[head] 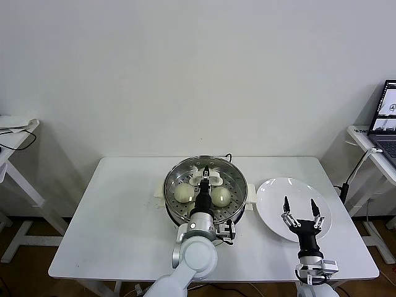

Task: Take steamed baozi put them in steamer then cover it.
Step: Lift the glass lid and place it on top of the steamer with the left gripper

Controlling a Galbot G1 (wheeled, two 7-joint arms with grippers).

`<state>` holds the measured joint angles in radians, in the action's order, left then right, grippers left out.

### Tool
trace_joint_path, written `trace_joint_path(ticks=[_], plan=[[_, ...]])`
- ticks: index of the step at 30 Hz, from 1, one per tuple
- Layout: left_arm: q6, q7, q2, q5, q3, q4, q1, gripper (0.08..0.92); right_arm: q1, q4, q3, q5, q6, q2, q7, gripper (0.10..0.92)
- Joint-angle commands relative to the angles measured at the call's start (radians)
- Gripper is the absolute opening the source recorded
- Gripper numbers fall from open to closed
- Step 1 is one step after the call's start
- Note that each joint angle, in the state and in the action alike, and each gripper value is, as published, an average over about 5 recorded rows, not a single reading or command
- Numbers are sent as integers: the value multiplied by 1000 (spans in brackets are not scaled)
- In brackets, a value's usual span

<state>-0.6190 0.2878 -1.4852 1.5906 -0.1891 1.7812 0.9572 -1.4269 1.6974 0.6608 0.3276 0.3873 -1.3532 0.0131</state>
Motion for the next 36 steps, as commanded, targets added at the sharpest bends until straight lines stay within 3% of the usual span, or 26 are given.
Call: trace_joint_path(ticks=[1, 10, 19, 30, 36], plan=[[5, -6, -2, 0, 1, -3, 3, 188, 1, 3, -1, -1, 0, 1, 1, 823], [21, -13, -2, 1, 5, -5, 4, 212, 0, 4, -1, -3, 1, 3, 1, 823], [21, -17, 21, 0, 1, 51, 23, 458, 0, 2, 0, -2, 1, 6, 1, 823], [7, -36, 115, -28, -21, 232, 109, 769, 0, -5, -4, -1, 8, 14, 2, 823], [2, -56, 162, -71, 12, 373, 164, 822, 2, -10, -8, 1, 10, 20, 2, 823]])
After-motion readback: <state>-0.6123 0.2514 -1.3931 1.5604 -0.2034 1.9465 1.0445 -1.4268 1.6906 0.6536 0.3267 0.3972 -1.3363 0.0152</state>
